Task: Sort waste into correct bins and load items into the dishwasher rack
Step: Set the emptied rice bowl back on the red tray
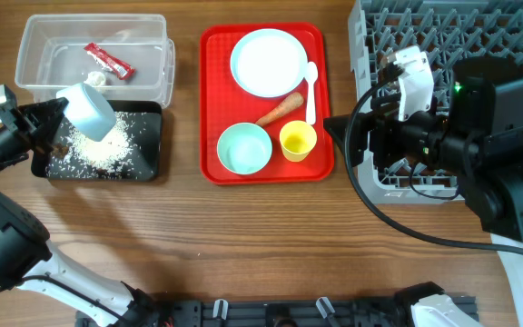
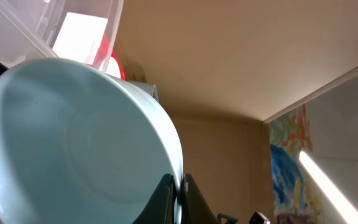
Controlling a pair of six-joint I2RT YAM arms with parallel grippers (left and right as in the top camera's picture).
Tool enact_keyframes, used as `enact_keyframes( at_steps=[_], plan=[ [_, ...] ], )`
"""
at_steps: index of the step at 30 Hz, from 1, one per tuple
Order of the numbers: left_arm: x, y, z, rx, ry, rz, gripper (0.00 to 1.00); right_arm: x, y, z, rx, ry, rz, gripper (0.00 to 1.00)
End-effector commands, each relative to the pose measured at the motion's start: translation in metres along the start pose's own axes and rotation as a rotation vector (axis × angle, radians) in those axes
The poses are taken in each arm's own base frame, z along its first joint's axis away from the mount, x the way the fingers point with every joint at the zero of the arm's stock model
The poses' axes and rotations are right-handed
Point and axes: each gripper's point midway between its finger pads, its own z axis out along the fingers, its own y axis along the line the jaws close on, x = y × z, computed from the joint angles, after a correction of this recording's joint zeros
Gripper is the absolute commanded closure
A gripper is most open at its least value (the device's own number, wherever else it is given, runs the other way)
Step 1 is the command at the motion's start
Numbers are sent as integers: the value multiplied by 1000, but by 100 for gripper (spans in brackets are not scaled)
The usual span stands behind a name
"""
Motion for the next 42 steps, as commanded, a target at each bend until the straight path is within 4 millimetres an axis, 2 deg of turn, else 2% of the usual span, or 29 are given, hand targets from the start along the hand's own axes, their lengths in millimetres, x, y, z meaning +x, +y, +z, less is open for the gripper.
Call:
enact_keyframes(
  at_steps=[1,5,9,14,15,18,20,22,24,26,29,33,36,39,42],
  plan=[
    [-2,1,-1,22,-10,33,96,-6,3,-1,-6,-12,3,2],
    [5,-7,9,40,14,6,96,-8,3,-1,-7,-21,-1,2],
    [29,-32,43,70,105,68,96,-15,4,-1,-10,-46,-12,1],
    [85,-70,108,89,321,237,96,-18,4,-1,-12,-58,-1,1],
    [102,-78,127,102,387,297,96,-18,4,-1,-11,-57,0,1],
    [141,-82,167,70,538,409,96,-17,4,0,-12,-55,1,1],
    [163,-69,199,-52,629,466,96,-17,4,0,-12,-54,1,1],
    [171,-51,225,-202,640,501,96,-17,4,0,-11,-53,2,1],
    [163,-20,253,-458,550,571,96,-16,4,0,-11,-50,4,1],
    [149,6,267,-706,415,667,96,-15,3,0,-11,-46,5,1],
    [143,24,270,-931,292,783,96,-15,3,0,-10,-43,7,1],
    [153,41,272,-1108,242,920,96,-14,3,0,-9,-40,8,1],
    [154,59,268,-1242,197,981,96,-12,3,0,-9,-33,11,1],
    [148,73,265,-1328,131,988,96,-10,3,0,-8,-25,14,1],
    [147,92,269,-1344,144,962,96,-8,2,1,-7,-19,15,1]
  ],
)
